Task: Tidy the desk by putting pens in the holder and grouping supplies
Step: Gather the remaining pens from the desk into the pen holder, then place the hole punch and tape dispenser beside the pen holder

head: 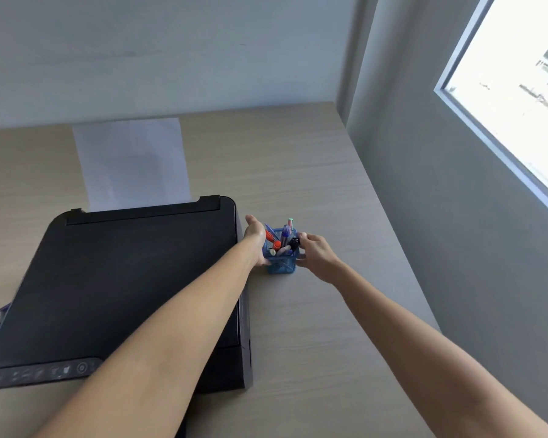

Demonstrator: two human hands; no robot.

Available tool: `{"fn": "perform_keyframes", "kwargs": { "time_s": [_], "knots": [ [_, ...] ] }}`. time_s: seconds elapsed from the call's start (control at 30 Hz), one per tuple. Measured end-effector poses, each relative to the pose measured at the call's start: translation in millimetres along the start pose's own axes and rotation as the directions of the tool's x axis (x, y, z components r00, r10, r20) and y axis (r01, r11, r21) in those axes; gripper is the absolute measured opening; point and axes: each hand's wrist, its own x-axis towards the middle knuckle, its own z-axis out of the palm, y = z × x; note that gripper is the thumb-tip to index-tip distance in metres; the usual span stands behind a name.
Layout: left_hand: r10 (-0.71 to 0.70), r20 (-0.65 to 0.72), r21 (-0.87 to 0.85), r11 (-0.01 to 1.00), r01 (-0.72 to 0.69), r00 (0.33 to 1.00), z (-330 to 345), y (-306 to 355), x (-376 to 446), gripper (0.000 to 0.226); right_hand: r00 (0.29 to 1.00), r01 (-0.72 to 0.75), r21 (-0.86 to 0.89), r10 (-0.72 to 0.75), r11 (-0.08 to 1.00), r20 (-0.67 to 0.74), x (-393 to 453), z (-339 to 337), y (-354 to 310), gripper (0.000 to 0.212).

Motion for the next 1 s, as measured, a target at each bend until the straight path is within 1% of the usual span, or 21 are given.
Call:
{"fn": "perform_keyframes", "kwargs": {
  "time_s": [0.13,0.2,0.23,0.27,0.33,0.4,0.53,0.6,0.63,0.73,0.8,0.9,1.0],
  "knots": [
    [-0.001,-0.051,0.117,0.993,0.007,0.999,-1.1,2.7,-18.3,0.085,0.999,-0.013,-0.037,0.012,0.999,-0.034,-2.2,-2.9,-3.2,0.038],
    [0.062,-0.060,0.204,0.978,-0.048,0.996,1.5,6.3,-31.2,0.075,0.995,0.002,-0.093,-0.011,0.996,-0.096,-4.7,-4.7,-6.1,0.038],
    [0.097,-0.057,0.221,0.972,-0.083,0.994,2.5,8.0,-37.7,0.070,0.989,0.014,-0.117,-0.031,0.993,-0.142,-6.4,-5.5,-8.6,0.043],
    [0.123,-0.051,0.225,0.968,-0.108,0.991,3.8,9.6,-43.6,0.067,0.982,0.034,-0.153,-0.061,0.988,-0.177,-8.0,-6.5,-11.1,0.045],
    [0.170,-0.023,0.232,0.960,-0.160,0.985,5.6,14.3,-52.1,0.064,0.962,0.075,-0.258,-0.138,0.963,-0.235,-19.0,-7.3,-24.4,0.043],
    [0.220,0.021,0.284,0.934,-0.217,0.975,1.9,21.4,-67.6,0.062,0.933,0.112,-0.336,-0.215,0.935,-0.290,-33.7,-5.5,-44.0,0.040],
    [0.354,0.066,0.291,0.888,-0.358,0.933,-23.2,35.7,-108.3,0.051,0.882,0.209,-0.414,-0.354,0.886,-0.312,-54.4,9.8,-80.8,0.041],
    [0.443,0.071,0.279,0.851,-0.444,0.894,-45.2,41.5,-124.2,0.049,0.877,0.259,-0.424,-0.395,0.868,-0.273,-60.2,27.5,-97.7,0.041],
    [0.488,0.062,0.270,0.832,-0.485,0.871,-64.7,43.0,-129.2,0.047,0.884,0.283,-0.435,-0.409,0.855,-0.228,-62.8,44.6,-104.6,0.041],
    [0.587,0.018,0.230,0.785,-0.575,0.809,-130.3,41.0,-147.7,0.028,0.899,0.341,-0.428,-0.423,0.837,-0.111,-61.6,101.6,-115.7,0.031],
    [0.636,-0.025,0.196,0.759,-0.620,0.771,-178.1,34.6,-162.9,0.025,0.905,0.371,-0.401,-0.423,0.838,-0.048,-65.0,147.4,-117.2,0.029],
    [0.659,-0.113,0.175,0.750,-0.638,0.743,-258.0,19.0,-176.3,0.029,0.902,0.419,-0.389,-0.425,0.820,0.075,-82.5,227.3,-114.8,0.026],
    [0.638,-0.262,0.177,0.769,-0.614,0.724,-351.8,-4.8,-175.9,0.026,0.879,0.477,-0.400,-0.417,0.783,0.231,-97.6,317.1,-103.5,0.026]
  ]
}}
